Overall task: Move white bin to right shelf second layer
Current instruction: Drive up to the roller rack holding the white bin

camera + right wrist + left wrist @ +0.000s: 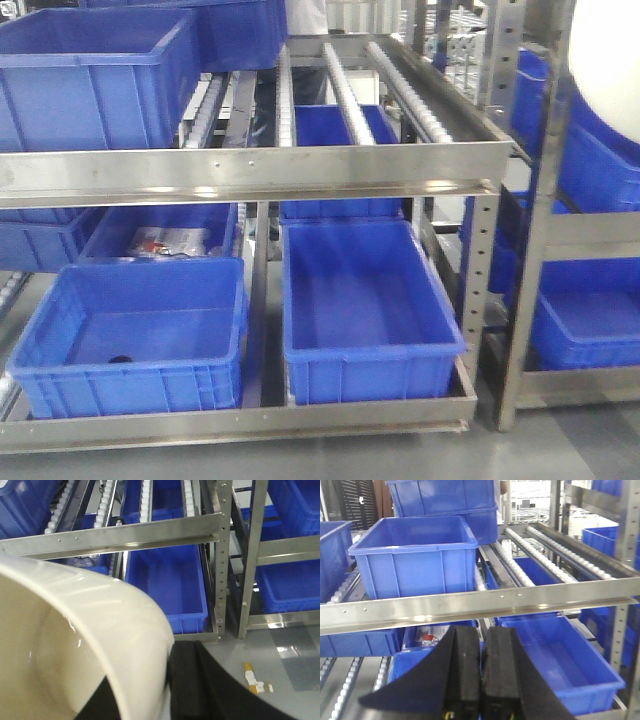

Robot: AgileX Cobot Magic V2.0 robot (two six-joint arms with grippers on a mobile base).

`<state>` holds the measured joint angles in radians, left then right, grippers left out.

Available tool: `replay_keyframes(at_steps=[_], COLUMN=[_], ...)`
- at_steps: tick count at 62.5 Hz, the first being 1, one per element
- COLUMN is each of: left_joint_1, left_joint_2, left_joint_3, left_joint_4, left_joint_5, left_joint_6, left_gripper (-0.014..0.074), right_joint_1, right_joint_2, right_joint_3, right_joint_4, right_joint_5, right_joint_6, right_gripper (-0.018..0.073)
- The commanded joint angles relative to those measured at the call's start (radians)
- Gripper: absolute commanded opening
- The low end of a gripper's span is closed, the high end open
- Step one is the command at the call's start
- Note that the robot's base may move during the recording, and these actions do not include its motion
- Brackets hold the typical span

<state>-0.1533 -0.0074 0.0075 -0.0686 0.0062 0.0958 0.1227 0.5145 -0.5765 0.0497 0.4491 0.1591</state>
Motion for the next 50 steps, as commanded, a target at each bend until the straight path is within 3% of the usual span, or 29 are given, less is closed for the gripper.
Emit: replay_keyframes(at_steps=[1, 50], left_joint_1=[-0.003, -0.003], left_joint_2=[-0.013, -0.013], left_joint_3=[0.033, 0.033], left_joint_4=[-0.005, -0.005], left_joint_5=[-0.087, -0.087], left_joint_6=[-0.007, -0.007], left_gripper=[0.0085, 0.0085], right_joint_1=[-0.008, -0.008], right_joint_2=[0.0, 0.0], right_joint_3=[-0.03, -0.03], right_joint_4=[0.002, 0.002], right_joint_5=[-0.102, -0.102], right_joint_6=[0.001, 0.001], right_gripper=[0.0056, 0.0056])
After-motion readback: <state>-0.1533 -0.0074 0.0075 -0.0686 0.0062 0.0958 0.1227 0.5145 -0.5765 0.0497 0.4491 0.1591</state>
